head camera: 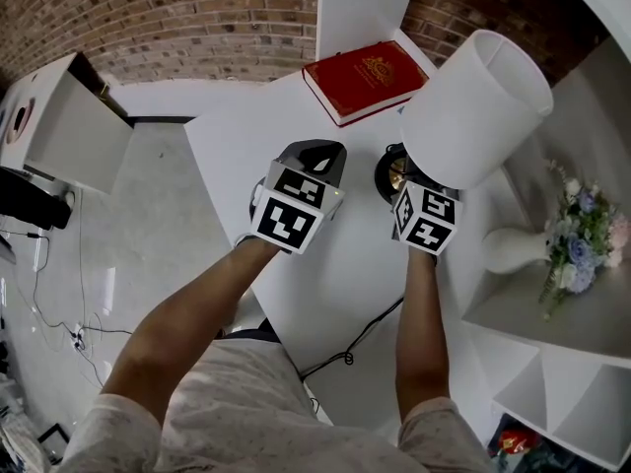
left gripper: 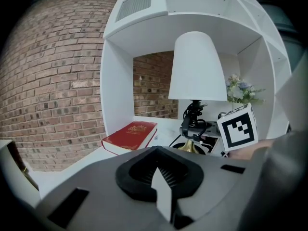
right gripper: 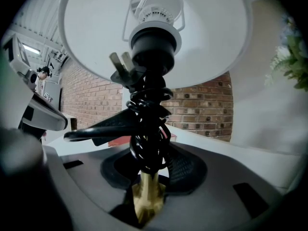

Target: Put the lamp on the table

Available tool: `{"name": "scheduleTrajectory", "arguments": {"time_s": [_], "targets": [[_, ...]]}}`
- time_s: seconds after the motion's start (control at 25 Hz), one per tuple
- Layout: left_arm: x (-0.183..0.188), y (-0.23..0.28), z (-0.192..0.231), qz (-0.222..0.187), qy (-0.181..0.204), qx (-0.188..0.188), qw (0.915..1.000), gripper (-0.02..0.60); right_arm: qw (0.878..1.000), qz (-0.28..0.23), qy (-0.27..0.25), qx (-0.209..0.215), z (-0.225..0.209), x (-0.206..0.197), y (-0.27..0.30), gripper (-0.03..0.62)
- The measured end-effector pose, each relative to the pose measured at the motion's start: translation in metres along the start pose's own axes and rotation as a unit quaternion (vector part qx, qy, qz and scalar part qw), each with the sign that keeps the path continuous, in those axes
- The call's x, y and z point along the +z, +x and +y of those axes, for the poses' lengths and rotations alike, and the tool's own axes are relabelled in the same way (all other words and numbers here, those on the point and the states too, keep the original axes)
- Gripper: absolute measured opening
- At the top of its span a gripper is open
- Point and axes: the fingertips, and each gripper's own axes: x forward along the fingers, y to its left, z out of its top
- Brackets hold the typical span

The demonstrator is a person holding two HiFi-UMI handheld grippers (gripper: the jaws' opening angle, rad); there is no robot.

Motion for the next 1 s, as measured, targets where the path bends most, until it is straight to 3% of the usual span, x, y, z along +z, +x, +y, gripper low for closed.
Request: {"name": "scheduleTrajectory", "arguments": {"time_s": [0.36, 1.0], "targets": [[0.01, -0.001, -0.009, -0.006, 0.002, -0.007, 1.0, -0.006, 1.0, 0.029, 0.006, 0.003, -0.003, -0.009, -0.011, 0.16], [0.01, -0.01, -0.02, -0.012, 0.002, -0.026, 0.9996, -0.006, 0.998, 0.053, -0.006, -0.015, 0.0, -0.016, -0.035, 0.161]]}}
